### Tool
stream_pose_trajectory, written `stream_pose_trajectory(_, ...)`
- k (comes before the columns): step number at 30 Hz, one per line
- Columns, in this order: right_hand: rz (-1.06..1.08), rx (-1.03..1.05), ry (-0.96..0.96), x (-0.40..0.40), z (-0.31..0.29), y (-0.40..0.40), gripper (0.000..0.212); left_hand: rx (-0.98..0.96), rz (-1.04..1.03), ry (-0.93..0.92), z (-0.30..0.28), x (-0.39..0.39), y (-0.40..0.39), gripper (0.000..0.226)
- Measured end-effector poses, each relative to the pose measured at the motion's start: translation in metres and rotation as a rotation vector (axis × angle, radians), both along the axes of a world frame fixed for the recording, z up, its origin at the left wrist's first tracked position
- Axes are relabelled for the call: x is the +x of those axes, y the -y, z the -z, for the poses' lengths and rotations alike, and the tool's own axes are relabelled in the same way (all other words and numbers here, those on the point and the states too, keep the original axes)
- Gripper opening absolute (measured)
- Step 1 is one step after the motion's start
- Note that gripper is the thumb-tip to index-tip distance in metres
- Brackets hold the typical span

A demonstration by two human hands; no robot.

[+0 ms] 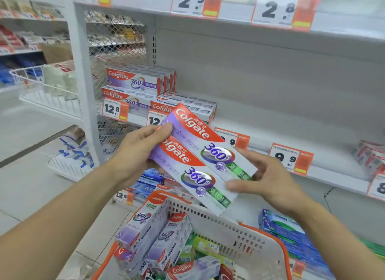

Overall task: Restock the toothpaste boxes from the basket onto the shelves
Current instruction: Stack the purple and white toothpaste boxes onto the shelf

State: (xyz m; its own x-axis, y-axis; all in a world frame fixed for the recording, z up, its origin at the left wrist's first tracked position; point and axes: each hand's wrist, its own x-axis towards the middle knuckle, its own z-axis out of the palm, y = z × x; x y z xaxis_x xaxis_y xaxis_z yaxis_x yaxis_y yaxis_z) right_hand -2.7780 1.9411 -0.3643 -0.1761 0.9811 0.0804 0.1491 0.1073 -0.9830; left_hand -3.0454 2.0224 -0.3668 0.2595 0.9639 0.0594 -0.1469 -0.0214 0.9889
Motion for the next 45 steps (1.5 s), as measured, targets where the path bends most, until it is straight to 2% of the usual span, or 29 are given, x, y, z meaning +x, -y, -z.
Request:
stream_pose_trajectory(4, 0.218, 0.114, -0.050, 0.009, -0.036, -0.040, 0.071, -0.017, -0.181, 0.163, -0.008, 0.004, -0.012, 0.041)
stream_pose_trajectory(7, 0.340, 0.216, 0.017, 0.011, -0.054, -0.084, 0.063, -0.052, -0.256, 0.203, -0.005, 0.002, -0.022, 0.050)
stream_pose_trajectory(11, 0.440, 0.317, 0.098, 0.019, -0.070, -0.164, 0.061, -0.068, -0.324, 0.204, 0.001, 0.002, -0.034, 0.045)
stream_pose_trajectory(15, 0.517, 0.284, 0.229, 0.026, -0.080, -0.236, 0.056, -0.100, -0.361, 0.243, 0.002, -0.002, -0.042, 0.038)
stream_pose_trajectory(21, 0.365, 0.149, 0.332, 0.029, -0.075, -0.282, 0.050, -0.111, -0.407, 0.283, 0.000, -0.012, -0.041, 0.036)
stream_pose_trajectory(27, 0.293, -0.017, 0.322, 0.029, -0.049, -0.291, 0.039, -0.115, -0.397, 0.252, 0.007, -0.008, -0.043, 0.046)
stream_pose_trajectory(31, 0.272, -0.059, 0.465, 0.027, -0.037, -0.296, 0.014, -0.115, -0.381, 0.241, 0.011, -0.004, -0.044, 0.060)
stream_pose_trajectory(33, 0.270, -0.066, 0.475, 0.024, -0.032, -0.297, 0.006, -0.113, -0.375, 0.229, 0.012, -0.003, -0.045, 0.062)
stream_pose_trajectory(35, 0.288, -0.039, 0.483, 0.021, -0.029, -0.298, 0.010, -0.115, -0.366, 0.226, 0.013, -0.004, -0.045, 0.059)
stream_pose_trajectory(38, 0.308, -0.010, 0.520, 0.017, -0.026, -0.296, 0.027, -0.114, -0.363, 0.231, 0.013, -0.002, -0.045, 0.054)
stream_pose_trajectory(45, 0.266, -0.034, 0.445, 0.015, -0.021, -0.290, 0.029, -0.094, -0.355, 0.229, 0.013, 0.006, -0.043, 0.050)
